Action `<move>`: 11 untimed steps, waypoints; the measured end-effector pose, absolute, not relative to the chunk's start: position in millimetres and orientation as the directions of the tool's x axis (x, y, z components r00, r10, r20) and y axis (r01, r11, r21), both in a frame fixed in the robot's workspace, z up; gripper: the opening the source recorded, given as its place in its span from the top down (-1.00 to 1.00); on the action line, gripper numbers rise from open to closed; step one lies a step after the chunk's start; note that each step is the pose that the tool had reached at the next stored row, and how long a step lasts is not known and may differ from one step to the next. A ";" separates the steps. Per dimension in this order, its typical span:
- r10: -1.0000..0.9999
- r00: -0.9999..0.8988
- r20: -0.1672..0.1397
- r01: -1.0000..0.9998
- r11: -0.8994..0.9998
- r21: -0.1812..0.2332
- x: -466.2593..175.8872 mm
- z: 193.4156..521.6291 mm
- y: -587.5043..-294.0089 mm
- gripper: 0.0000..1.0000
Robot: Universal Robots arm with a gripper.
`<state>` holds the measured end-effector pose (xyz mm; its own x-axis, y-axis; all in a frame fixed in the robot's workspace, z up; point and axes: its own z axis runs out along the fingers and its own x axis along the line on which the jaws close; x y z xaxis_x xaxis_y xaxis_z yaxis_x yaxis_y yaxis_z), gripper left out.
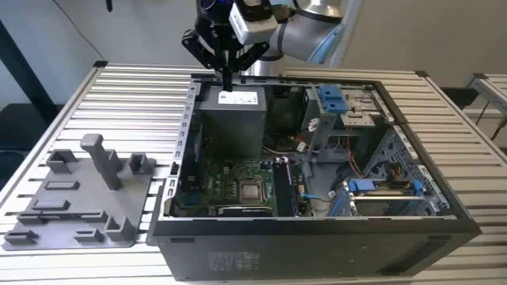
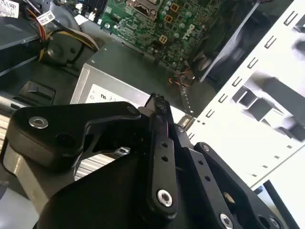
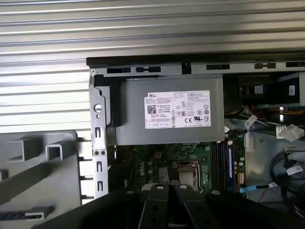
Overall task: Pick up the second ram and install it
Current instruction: 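Reach for the second ram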
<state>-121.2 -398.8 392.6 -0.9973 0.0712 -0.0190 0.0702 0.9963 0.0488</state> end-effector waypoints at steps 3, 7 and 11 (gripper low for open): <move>0.071 -0.997 -0.019 0.070 0.996 0.049 -121.2 392.6 -398.8 0.79; 0.071 -0.997 -0.019 0.070 0.996 0.049 -121.2 392.6 -398.8 0.79; 0.071 -0.997 -0.019 0.070 0.996 0.049 -122.1 392.7 -398.8 0.79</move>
<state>-122.1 -398.8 392.7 -0.9973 0.0713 -0.0190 0.0703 0.9963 0.0486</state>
